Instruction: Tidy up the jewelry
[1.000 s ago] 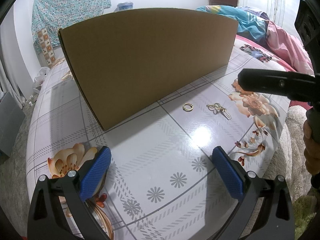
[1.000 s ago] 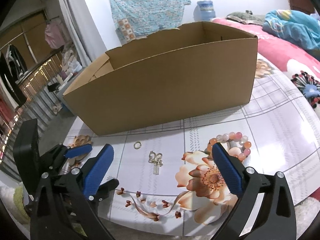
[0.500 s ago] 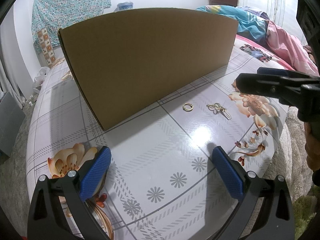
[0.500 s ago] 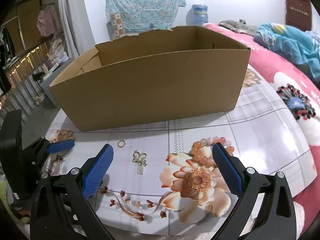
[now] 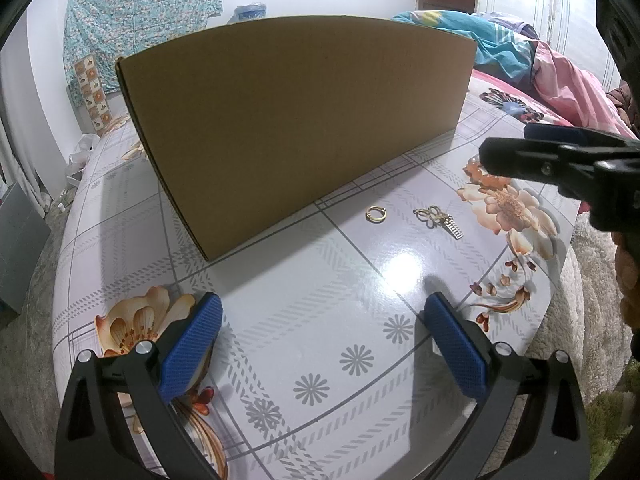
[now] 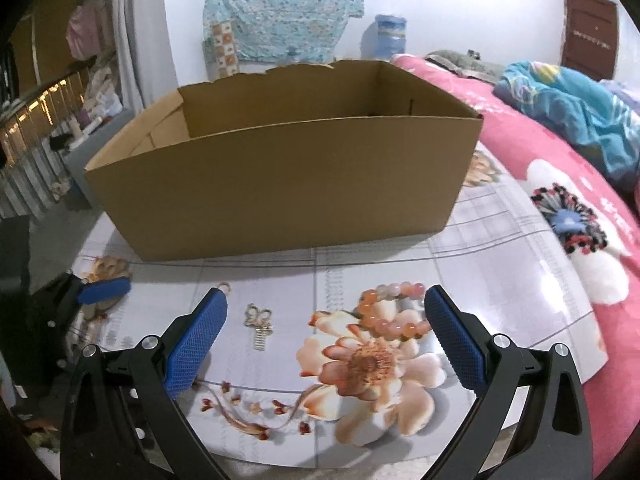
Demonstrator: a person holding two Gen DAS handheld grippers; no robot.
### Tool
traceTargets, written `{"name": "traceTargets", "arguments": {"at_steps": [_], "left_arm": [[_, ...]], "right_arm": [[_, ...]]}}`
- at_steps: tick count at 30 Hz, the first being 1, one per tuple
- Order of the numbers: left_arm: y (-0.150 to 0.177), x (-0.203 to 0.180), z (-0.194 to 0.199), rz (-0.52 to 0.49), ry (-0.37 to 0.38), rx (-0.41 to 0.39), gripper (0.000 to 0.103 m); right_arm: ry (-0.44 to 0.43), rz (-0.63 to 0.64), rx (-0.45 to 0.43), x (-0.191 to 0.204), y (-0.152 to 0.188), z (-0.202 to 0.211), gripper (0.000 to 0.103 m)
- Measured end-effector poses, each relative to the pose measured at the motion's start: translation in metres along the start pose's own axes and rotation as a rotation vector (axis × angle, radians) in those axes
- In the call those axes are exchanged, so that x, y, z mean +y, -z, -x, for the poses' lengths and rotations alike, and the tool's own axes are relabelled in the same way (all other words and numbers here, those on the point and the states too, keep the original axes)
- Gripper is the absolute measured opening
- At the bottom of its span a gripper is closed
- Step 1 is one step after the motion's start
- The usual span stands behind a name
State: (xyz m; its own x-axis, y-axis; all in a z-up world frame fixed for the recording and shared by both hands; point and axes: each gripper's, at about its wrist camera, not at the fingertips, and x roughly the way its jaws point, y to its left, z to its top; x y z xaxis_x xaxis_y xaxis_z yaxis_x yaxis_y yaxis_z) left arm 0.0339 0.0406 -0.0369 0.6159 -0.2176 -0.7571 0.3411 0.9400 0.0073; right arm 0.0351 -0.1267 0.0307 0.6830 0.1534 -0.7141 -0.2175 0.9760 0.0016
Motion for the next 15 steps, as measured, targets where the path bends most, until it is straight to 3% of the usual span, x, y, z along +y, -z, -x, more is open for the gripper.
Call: {"name": "traceTargets", "arguments": {"at_steps": [5, 11, 15], "left_arm": [[0.0, 0.0, 0.0, 0.0, 0.0, 0.001, 0.099], [0.0, 0.0, -0.001, -0.003, 0.002, 0.006, 0.099], [0.0, 0.0, -0.002, -0.011, 0.008, 0.009, 0.099]], "right_arm": [[-0.01, 0.025, -0.022, 0.0, 0.001, 0.005, 0.095], [-0.13, -0.026, -0.059, -0.012, 0.004, 0.011, 0.095], [-0.164, -0.087, -0.072, -0.024, 0.007, 0.016, 0.095]]}}
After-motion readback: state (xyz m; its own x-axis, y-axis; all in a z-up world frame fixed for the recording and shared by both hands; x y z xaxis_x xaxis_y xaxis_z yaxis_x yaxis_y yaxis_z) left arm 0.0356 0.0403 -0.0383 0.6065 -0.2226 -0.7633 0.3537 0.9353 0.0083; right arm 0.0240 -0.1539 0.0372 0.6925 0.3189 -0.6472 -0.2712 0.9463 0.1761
